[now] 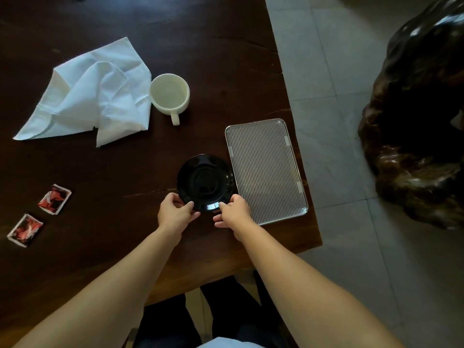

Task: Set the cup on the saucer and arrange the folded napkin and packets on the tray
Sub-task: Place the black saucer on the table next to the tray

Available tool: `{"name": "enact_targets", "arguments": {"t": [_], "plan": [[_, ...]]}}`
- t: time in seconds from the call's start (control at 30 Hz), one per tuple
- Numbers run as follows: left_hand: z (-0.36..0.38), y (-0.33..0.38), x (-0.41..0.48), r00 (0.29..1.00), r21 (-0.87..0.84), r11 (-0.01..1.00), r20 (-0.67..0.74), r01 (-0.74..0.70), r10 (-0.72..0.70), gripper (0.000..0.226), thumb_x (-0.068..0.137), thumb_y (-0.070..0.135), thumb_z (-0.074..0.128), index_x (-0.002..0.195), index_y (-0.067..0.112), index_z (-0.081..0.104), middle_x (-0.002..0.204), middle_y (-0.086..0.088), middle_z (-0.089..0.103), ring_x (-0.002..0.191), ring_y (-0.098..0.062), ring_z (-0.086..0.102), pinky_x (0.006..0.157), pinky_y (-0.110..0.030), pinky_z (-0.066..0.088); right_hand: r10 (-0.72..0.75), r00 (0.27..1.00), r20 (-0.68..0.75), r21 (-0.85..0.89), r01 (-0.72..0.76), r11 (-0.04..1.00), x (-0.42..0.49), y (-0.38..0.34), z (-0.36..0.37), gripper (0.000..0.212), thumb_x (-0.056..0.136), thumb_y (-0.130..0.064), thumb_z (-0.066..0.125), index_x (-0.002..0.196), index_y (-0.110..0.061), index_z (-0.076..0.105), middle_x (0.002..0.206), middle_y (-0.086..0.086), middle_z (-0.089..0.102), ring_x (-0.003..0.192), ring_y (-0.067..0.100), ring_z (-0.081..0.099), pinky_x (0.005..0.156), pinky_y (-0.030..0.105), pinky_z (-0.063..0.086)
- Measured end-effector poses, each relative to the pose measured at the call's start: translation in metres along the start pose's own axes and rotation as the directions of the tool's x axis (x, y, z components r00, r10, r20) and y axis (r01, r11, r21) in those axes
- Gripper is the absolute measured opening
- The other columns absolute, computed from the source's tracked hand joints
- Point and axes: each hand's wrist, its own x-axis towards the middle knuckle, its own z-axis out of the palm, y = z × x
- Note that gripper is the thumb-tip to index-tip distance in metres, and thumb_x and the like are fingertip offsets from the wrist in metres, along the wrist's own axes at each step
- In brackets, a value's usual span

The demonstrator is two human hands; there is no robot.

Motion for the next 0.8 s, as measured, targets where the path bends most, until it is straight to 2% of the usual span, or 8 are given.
{"name": "enact_targets", "arguments": {"t": [0.17,0.4,0.57,0.67,0.73,0.8], "plan": [[0.001,0.005,0.002,1.0,0.023,1.0,0.021,-0.012,0.011,0.021,0.091,0.001,0.069,0.109,0.007,0.059,0.109,-0.017,0.061,0.094,-0.03,0.071,0.072,-0.036,0.064,0.012,1.0,-0.005,0.027,-0.012,1.0,0.001,-0.003,-0.001,0.04,0.102,-0.009,0.053,0.139,-0.004,0.04,0.092,0.004,0.06,0.072,0.015,0.072,0.056,0.027,0.061],[0.002,0.004,0.004,1.0,0.049,0.999,0.026,0.002,-0.003,0.024,0.091,0.003,0.071,0.111,0.009,0.059,0.106,-0.014,0.064,0.088,-0.024,0.072,0.069,-0.033,0.063,0.018,1.0,-0.011,0.013,-0.017,1.0,0.0,-0.002,-0.002,0.039,0.102,-0.011,0.053,0.139,-0.005,0.041,0.099,0.007,0.061,0.075,0.015,0.073,0.057,0.027,0.061],[-0.001,0.002,0.006,0.997,0.056,0.998,0.07,0.009,-0.013,0.025,0.092,0.006,0.069,0.113,0.011,0.056,0.107,-0.015,0.065,0.087,-0.028,0.075,0.079,-0.044,0.064,0.039,0.999,-0.018,-0.008,-0.039,0.999,-0.003,-0.003,-0.004,0.044,0.102,-0.015,0.053,0.143,-0.006,0.039,0.106,0.013,0.064,0.076,0.015,0.073,0.057,0.026,0.061],[-0.001,0.0,0.005,0.998,0.051,0.999,0.063,0.011,-0.015,0.027,0.093,0.005,0.068,0.116,0.011,0.056,0.106,-0.014,0.065,0.082,-0.026,0.076,0.077,-0.042,0.064,0.05,0.998,-0.023,-0.028,-0.051,0.998,-0.004,-0.004,-0.006,0.041,0.103,-0.018,0.052,0.14,-0.005,0.042,0.103,0.013,0.065,0.075,0.017,0.073,0.059,0.029,0.063],[0.0,0.0,0.006,0.999,0.061,0.998,0.046,0.018,-0.021,0.029,0.093,0.005,0.069,0.119,0.01,0.056,0.105,-0.013,0.065,0.079,-0.024,0.076,0.075,-0.04,0.065,0.038,0.996,-0.079,-0.135,-0.049,0.99,-0.006,-0.007,-0.006,0.03,0.103,-0.024,0.05,0.125,-0.003,0.054,0.098,0.013,0.069,0.072,0.021,0.073,0.062,0.035,0.064],[0.0,0.0,0.007,0.999,0.056,0.998,0.042,0.028,-0.03,0.029,0.093,0.006,0.069,0.118,0.011,0.056,0.103,-0.012,0.066,0.076,-0.022,0.076,0.074,-0.039,0.065,-0.09,0.976,-0.196,-0.393,0.006,0.92,-0.009,-0.01,-0.008,0.03,0.104,-0.03,0.046,0.107,-0.005,0.062,0.091,0.012,0.07,0.071,0.023,0.072,0.062,0.039,0.064]]}}
